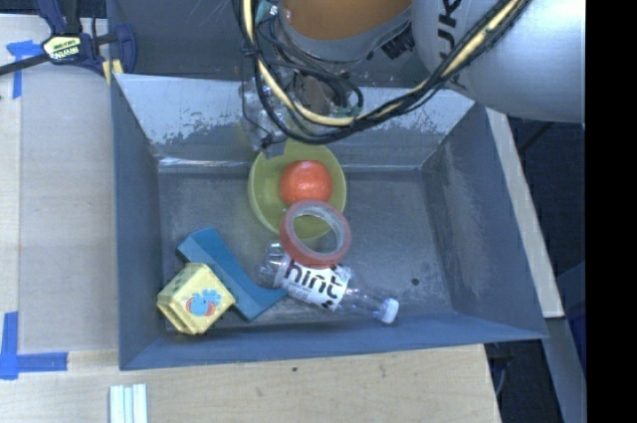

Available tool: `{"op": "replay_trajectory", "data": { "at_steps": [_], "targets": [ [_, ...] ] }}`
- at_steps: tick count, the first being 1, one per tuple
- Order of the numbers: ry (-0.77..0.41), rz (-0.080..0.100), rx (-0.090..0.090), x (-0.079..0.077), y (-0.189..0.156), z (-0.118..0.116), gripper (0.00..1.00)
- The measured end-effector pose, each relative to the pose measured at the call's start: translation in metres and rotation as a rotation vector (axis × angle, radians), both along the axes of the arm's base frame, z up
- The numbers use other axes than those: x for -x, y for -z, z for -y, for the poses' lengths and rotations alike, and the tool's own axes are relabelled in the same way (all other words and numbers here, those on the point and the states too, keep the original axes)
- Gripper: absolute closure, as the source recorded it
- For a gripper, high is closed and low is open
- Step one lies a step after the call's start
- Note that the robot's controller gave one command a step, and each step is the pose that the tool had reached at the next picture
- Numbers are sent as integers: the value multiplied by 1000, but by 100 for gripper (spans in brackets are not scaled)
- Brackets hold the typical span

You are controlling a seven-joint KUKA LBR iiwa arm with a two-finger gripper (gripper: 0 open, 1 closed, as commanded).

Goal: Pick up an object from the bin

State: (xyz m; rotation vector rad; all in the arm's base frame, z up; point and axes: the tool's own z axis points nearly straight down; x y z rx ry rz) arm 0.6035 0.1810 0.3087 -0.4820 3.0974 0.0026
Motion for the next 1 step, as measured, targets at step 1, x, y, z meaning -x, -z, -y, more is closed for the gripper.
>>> {"op": "replay_trajectory", "data": {
  "at_steps": [1],
  "targets": [
    [-242,-5,1,26,61,-8,100]
  ]
}}
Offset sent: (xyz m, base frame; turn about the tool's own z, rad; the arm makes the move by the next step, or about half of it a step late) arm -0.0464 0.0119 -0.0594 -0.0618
